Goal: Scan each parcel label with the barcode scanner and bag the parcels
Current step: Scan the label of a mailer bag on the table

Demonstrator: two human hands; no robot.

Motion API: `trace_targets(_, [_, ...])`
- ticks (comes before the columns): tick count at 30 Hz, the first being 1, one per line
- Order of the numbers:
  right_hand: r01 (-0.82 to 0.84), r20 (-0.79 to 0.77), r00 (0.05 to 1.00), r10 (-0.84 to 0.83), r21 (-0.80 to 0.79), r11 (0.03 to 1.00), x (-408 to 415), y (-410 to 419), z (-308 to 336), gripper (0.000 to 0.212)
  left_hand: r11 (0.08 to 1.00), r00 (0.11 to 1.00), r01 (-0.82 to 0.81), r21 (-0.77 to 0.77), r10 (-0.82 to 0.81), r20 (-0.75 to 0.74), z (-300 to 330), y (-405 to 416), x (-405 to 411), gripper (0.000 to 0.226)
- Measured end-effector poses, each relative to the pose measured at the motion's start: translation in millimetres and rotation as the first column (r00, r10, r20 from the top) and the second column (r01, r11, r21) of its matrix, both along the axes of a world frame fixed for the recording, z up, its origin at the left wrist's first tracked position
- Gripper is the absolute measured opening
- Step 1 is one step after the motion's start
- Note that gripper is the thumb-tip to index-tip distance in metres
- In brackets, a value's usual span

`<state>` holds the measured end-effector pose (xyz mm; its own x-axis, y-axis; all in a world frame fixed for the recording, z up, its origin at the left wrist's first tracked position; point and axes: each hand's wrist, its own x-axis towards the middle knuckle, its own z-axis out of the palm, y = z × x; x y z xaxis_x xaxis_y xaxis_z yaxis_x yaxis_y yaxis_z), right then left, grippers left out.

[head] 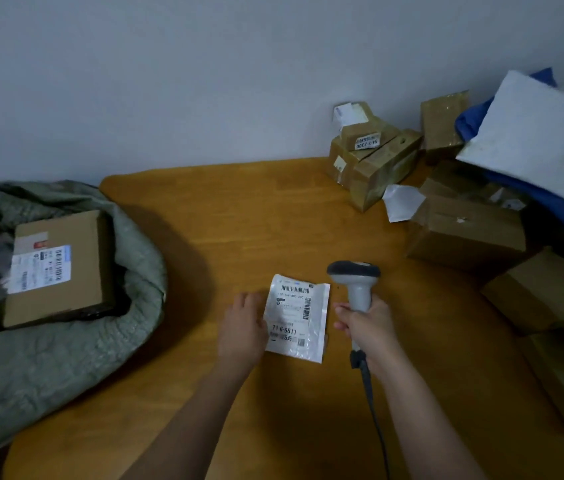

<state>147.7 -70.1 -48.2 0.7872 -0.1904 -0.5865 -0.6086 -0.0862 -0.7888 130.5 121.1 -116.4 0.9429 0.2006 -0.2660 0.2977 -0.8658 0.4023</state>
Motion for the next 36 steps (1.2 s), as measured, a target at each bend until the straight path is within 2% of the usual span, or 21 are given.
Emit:
trace_targets(1, [-0.002,-0.015,1.0,0.002,-0.005,1.0,-2,0,-4,0.021,0.992,0.991,0.126,0.028,-0.127,0.034,-3,-5,1,0.056])
trace_targets(3, [-0.018,-0.036,0.999,0.017,-0.026,0.999,-5,-1,-12,0.022,0.935,0.936,0.35,0.055,-0.351,0.009,-10,-17,7,0.065])
trace_targets(5, [-0.041,-0.049,0.998,0.038,-0.05,0.998,-7,-5,-19,0.024,0.882,0.885,0.463,0.082,-0.457,-0.088,-23,-29,14,0.068])
trace_targets(8, [-0.076,-0.059,0.996,0.071,-0.091,0.993,-9,-15,-28,0.025,0.879,0.867,0.469,0.086,-0.44,-0.233,-40,-39,24,0.073])
trace_targets(11, [-0.06,-0.076,0.996,0.053,-0.095,0.994,-8,-22,-33,0.025,0.886,0.858,0.455,0.092,-0.409,-0.312,-44,-44,30,0.074])
trace_targets(15, [-0.096,-0.088,0.992,0.088,-0.101,0.99,-7,-20,-29,0.014,0.867,0.852,0.469,0.168,-0.394,-0.345,-42,-49,36,0.079])
trace_targets(17, [-0.139,-0.088,0.988,0.13,-0.106,0.985,-9,-21,-20,0.008,0.882,0.866,0.446,0.15,-0.383,-0.321,-36,-50,36,0.081])
trace_targets(20, [-0.184,-0.057,0.982,0.18,-0.065,0.981,-14,-26,2,0.008,0.961,0.944,0.268,0.06,-0.25,-0.216,-26,-50,22,0.095])
trace_targets(22, [-0.174,-0.055,0.983,0.173,-0.018,0.985,-17,-28,16,0.018,0.998,0.985,-0.048,-0.039,0.041,-0.168,-22,-50,6,0.107])
trace_targets(24, [-0.134,-0.071,0.988,0.136,0.033,0.99,-17,-27,30,0.027,0.917,0.915,-0.377,-0.133,0.346,-0.205,-22,-50,-9,0.104])
trace_targets(25, [-0.115,-0.077,0.99,0.119,0.055,0.992,-17,-26,37,0.029,0.877,0.876,-0.457,-0.146,0.417,-0.241,-23,-49,-15,0.1])
trace_targets(27, [-0.088,-0.08,0.992,0.096,0.1,0.991,-17,-24,50,0.025,0.824,0.843,-0.521,-0.224,0.455,-0.288,-29,-46,-23,0.09])
trace_targets(31, [-0.092,-0.05,0.994,0.1,0.157,0.983,-20,-23,75,0.023,0.611,0.778,-0.627,-0.482,0.517,-0.357,-31,-46,-28,0.06])
trace_targets(34, [-0.142,0.013,0.99,0.141,0.149,0.979,-23,-22,90,0.03,0.539,0.741,-0.67,-0.511,0.52,-0.423,-31,-48,-26,0.029])
trace_targets(36, [-0.178,0.042,0.984,0.174,0.128,0.976,-25,-21,99,0.031,0.481,0.703,-0.71,-0.514,0.522,-0.483,-36,-47,-25,0.024])
